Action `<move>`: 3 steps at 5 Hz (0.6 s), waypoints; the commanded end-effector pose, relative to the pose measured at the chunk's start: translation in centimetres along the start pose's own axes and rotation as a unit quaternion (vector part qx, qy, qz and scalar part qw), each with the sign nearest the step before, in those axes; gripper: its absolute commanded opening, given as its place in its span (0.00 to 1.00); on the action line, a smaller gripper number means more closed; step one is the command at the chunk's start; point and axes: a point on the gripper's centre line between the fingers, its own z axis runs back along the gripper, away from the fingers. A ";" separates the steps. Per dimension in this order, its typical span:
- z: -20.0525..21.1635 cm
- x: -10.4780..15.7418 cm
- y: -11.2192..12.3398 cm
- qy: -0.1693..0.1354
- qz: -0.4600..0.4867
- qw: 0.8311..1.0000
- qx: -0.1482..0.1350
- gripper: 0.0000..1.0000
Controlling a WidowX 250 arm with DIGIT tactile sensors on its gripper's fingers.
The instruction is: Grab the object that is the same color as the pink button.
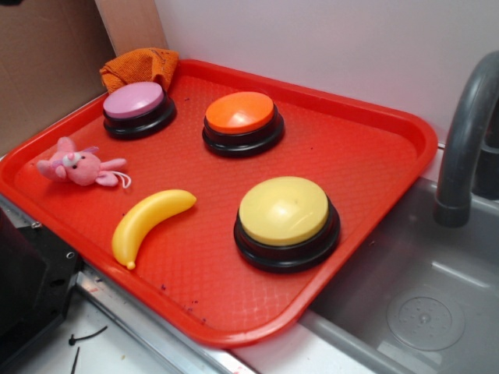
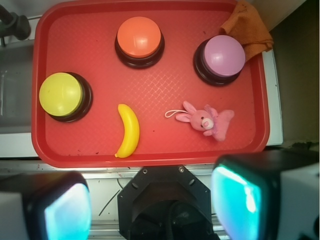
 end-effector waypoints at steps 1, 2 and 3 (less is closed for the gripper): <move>0.0 0.0 0.0 0.000 0.000 1.000 0.000 1.00; -0.5 0.3 0.9 -0.003 0.095 0.995 -0.013 1.00; -1.5 0.6 1.7 -0.018 0.206 0.978 -0.019 1.00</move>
